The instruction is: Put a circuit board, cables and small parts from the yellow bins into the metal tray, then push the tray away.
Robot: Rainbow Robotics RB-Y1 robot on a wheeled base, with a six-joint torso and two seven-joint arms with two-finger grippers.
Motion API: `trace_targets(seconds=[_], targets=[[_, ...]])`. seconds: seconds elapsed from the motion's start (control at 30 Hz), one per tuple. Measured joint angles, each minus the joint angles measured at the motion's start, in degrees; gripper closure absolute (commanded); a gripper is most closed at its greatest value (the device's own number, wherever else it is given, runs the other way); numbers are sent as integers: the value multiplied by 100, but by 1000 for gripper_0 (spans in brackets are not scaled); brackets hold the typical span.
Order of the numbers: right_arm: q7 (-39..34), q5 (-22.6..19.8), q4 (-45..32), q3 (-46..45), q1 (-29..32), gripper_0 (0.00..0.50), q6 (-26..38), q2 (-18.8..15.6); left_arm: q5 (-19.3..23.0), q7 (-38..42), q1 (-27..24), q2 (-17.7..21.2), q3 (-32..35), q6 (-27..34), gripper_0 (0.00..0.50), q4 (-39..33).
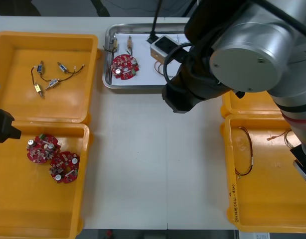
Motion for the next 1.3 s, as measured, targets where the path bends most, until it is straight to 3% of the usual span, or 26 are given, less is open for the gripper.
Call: trace_targets(seconds=[0.23, 0.4, 0.83, 1.3], targets=[[-840, -61, -636, -757, 816, 0, 1, -368, 0, 0, 1, 0, 0, 0, 0, 0], [-1662, -378, -835, -1303, 1401, 0, 1, -707, 0, 0, 2, 1, 0, 0, 0, -1], [-1858, -459, -1029, -2546, 2530, 0, 1, -1436, 0, 0, 8, 1, 1, 0, 0, -1], [-1710, -682, -1039, -3493, 3531, 0, 1, -1920, 0, 0, 11, 1, 1, 0, 0, -2]])
